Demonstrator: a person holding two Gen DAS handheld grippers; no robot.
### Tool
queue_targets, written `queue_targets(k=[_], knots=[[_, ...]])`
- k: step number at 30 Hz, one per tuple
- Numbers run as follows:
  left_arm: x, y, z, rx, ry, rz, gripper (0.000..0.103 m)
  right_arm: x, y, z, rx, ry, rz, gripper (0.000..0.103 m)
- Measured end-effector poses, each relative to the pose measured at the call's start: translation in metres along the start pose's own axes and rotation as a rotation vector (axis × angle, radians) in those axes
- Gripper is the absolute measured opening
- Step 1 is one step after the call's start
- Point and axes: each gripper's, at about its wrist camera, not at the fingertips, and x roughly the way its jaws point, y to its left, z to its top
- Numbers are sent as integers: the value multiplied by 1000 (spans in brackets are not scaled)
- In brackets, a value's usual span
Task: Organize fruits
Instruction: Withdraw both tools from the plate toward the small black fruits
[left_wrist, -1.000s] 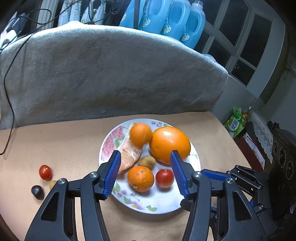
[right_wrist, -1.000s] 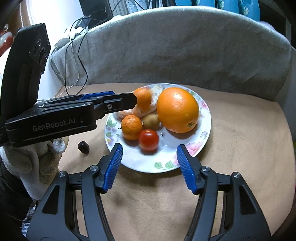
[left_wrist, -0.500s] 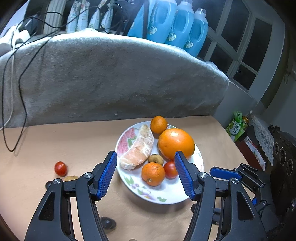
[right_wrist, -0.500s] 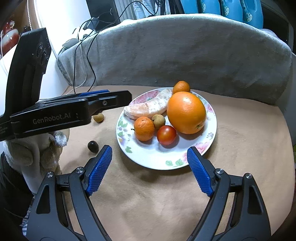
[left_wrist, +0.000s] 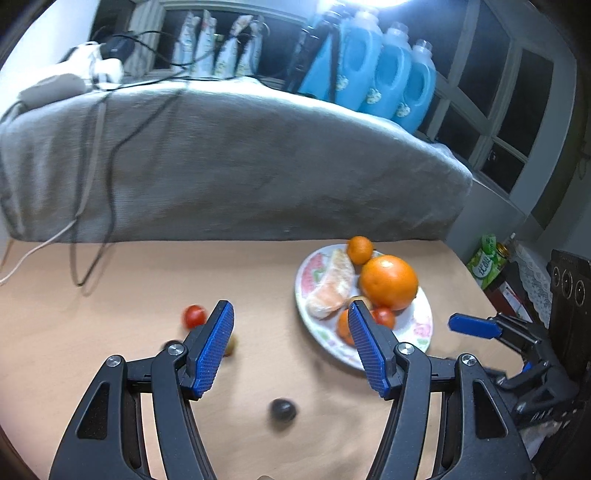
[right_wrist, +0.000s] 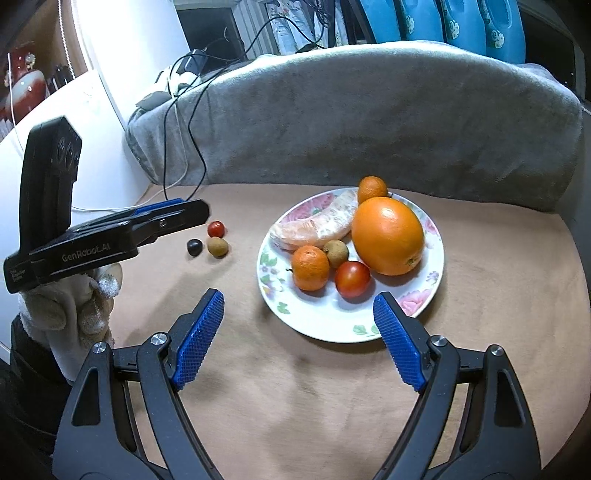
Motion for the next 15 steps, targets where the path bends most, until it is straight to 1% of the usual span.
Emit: queue_targets(k=[8, 15], knots=[[-18, 35, -14, -24, -7, 67, 64, 2, 16, 2, -30, -4, 47, 86], [-17, 58, -30, -53, 12, 99, 64, 9, 37, -1, -81, 15, 78, 86]])
